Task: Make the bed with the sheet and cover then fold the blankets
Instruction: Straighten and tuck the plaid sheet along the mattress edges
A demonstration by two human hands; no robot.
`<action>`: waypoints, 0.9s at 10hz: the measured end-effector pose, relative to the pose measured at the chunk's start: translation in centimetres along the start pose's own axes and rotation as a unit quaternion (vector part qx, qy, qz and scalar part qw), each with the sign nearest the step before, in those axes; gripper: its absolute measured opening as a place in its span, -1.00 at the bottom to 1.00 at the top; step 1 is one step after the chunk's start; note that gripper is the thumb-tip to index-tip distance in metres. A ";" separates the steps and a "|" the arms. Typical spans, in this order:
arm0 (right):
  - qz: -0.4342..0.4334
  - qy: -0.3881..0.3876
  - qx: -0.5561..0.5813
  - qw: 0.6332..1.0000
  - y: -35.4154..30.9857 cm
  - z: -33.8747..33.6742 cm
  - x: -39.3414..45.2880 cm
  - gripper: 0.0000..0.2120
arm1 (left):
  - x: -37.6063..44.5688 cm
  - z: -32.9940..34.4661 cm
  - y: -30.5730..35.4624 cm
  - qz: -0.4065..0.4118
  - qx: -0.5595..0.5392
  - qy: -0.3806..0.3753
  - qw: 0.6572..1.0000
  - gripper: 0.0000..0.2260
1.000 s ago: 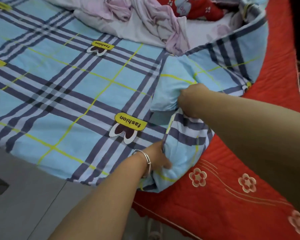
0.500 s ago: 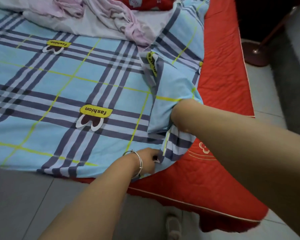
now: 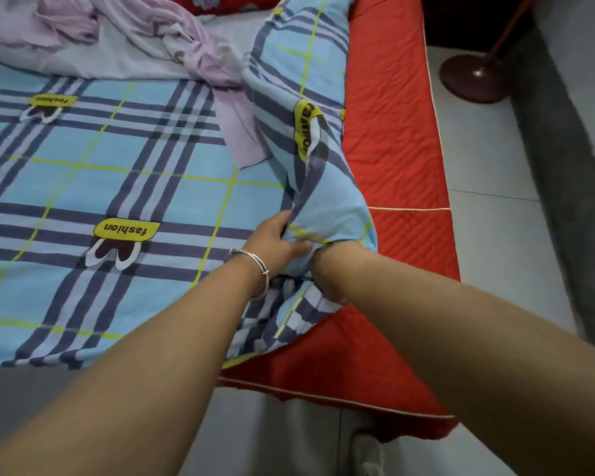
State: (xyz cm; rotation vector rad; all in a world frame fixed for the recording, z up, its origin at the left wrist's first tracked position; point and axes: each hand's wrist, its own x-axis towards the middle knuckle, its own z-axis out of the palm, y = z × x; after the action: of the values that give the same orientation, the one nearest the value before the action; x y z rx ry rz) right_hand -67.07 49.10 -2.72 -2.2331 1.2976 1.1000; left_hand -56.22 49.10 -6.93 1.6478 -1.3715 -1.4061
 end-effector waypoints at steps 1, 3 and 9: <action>-0.020 -0.058 0.027 0.998 0.9 0.9 0.3 -0.69 | 0.5 1.1 1.2 0.010 0.053 0.006 0.999 -0.52; -0.034 -0.133 0.268 0.954 5.3 0.1 -1.2 -0.87 | 1.4 3.4 1.5 -0.046 0.174 -0.016 0.984 -0.70; 0.194 0.283 0.305 0.888 11.8 4.6 -0.4 -0.42 | 1.0 11.5 2.6 -0.035 0.325 -0.270 0.906 -0.77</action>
State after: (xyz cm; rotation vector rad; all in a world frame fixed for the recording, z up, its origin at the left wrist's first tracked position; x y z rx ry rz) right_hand -79.17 45.89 -4.33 -1.8824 2.0375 0.0408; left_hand -67.93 49.54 -8.27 1.7659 -2.3183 -1.6316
